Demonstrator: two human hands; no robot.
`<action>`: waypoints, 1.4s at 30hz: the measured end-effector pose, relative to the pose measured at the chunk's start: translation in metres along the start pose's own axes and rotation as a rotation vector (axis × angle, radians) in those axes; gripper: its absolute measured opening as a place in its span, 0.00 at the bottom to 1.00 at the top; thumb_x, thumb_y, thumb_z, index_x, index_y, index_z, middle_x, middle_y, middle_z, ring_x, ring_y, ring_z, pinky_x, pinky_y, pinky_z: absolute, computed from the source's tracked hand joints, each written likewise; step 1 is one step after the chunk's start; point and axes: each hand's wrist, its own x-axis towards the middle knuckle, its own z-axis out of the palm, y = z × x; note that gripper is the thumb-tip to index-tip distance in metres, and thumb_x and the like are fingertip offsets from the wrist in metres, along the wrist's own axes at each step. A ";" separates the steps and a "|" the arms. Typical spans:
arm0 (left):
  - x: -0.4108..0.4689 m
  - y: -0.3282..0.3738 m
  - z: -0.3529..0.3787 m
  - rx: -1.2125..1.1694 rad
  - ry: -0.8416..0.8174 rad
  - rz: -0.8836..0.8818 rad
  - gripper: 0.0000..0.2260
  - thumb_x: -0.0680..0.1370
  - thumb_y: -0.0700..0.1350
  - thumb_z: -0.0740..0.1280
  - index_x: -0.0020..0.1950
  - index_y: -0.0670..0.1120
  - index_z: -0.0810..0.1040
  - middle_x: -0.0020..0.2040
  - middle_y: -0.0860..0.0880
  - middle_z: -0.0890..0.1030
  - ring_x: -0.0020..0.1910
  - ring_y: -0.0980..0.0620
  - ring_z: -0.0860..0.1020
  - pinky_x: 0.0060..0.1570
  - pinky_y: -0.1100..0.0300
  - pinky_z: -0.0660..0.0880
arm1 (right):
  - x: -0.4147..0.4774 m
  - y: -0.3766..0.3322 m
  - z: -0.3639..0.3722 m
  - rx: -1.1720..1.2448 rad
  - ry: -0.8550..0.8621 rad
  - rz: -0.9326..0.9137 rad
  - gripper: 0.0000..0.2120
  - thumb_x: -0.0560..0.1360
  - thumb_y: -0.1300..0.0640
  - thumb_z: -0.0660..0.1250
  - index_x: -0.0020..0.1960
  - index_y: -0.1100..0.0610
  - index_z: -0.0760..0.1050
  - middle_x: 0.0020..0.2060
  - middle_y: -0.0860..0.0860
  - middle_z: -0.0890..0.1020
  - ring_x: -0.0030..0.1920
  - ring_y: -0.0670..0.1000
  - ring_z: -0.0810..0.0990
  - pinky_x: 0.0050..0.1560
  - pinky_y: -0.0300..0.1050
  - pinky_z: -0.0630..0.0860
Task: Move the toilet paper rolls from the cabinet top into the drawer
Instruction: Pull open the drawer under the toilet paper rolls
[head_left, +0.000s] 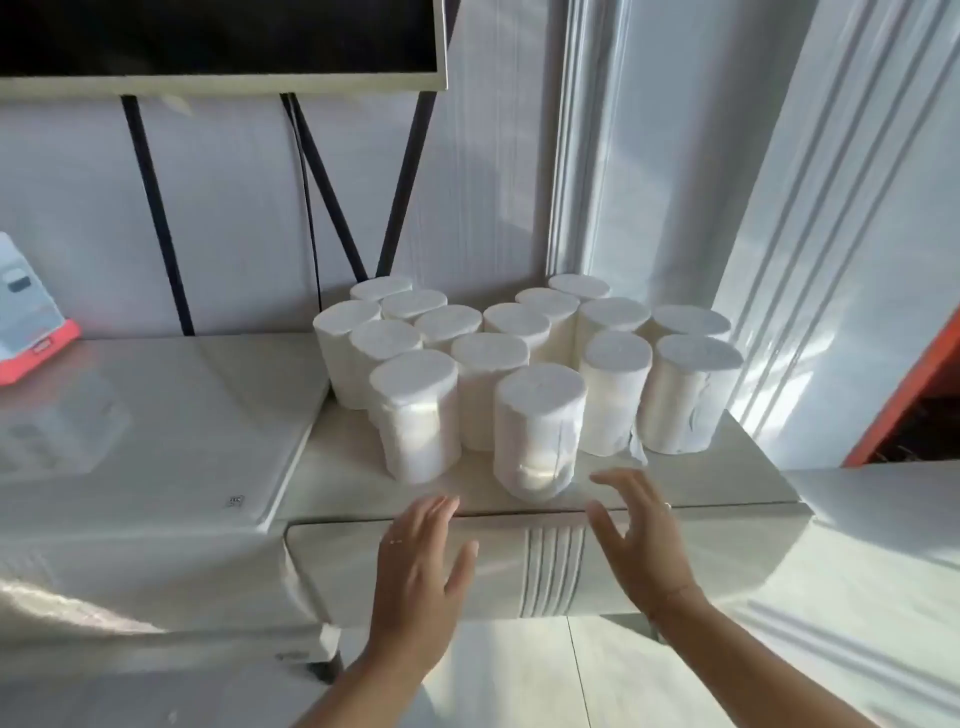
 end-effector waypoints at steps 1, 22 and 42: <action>-0.007 -0.005 0.006 0.068 -0.068 -0.011 0.25 0.77 0.57 0.54 0.68 0.44 0.71 0.67 0.46 0.72 0.67 0.45 0.69 0.68 0.54 0.60 | -0.006 0.006 0.006 -0.076 -0.051 -0.023 0.12 0.75 0.56 0.69 0.58 0.53 0.78 0.58 0.49 0.78 0.61 0.55 0.76 0.64 0.51 0.68; -0.008 -0.006 0.023 0.315 -0.069 -0.009 0.21 0.73 0.56 0.67 0.57 0.42 0.74 0.50 0.43 0.76 0.50 0.40 0.73 0.55 0.48 0.72 | -0.016 0.018 0.031 -0.387 -0.150 -0.071 0.28 0.66 0.30 0.64 0.56 0.50 0.73 0.52 0.47 0.69 0.58 0.53 0.67 0.63 0.49 0.57; -0.105 0.018 -0.045 0.006 -0.411 -0.074 0.16 0.69 0.63 0.67 0.40 0.52 0.71 0.42 0.57 0.73 0.44 0.55 0.72 0.42 0.56 0.70 | -0.137 -0.004 -0.031 -0.290 -0.228 -0.060 0.18 0.60 0.38 0.76 0.36 0.47 0.71 0.35 0.42 0.72 0.43 0.48 0.69 0.44 0.44 0.55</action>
